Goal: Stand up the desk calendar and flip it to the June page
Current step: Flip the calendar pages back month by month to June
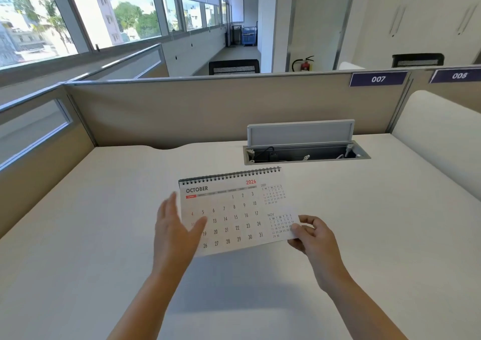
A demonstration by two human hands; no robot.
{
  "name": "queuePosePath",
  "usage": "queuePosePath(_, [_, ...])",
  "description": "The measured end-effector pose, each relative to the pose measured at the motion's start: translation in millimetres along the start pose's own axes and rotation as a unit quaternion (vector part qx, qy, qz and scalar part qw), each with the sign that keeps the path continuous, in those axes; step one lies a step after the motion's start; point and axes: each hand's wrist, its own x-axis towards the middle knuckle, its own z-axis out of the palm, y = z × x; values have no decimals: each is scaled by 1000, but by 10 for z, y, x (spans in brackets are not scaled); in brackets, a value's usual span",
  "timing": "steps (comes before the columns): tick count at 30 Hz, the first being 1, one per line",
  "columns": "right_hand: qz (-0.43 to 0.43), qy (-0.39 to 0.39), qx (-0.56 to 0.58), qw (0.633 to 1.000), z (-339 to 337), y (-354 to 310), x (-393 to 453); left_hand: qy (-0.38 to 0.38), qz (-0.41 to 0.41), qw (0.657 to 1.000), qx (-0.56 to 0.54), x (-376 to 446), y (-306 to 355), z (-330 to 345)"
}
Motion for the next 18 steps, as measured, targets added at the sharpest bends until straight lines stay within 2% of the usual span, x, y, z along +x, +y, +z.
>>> queuePosePath(2, [-44, 22, -90, 995, 0, 34, -11, -51, -146, 977, -150, -36, -47, 21])
queuePosePath(4, [-77, 39, -181, 980, 6, 49, -20, -109, -192, 949, -224, -114, -94, 76])
queuePosePath(9, [-131, 40, -349, 927, 84, 88, -35, -130, -167, 943, -255, -193, -116, 128])
queuePosePath(14, [-132, 13, -426, 895, 196, 118, -145, -148, -124, 945, -263, -246, -74, 94])
queuePosePath(18, [-125, 2, -455, 882, 210, 112, -173, -149, -130, 946, -258, -284, -45, 109])
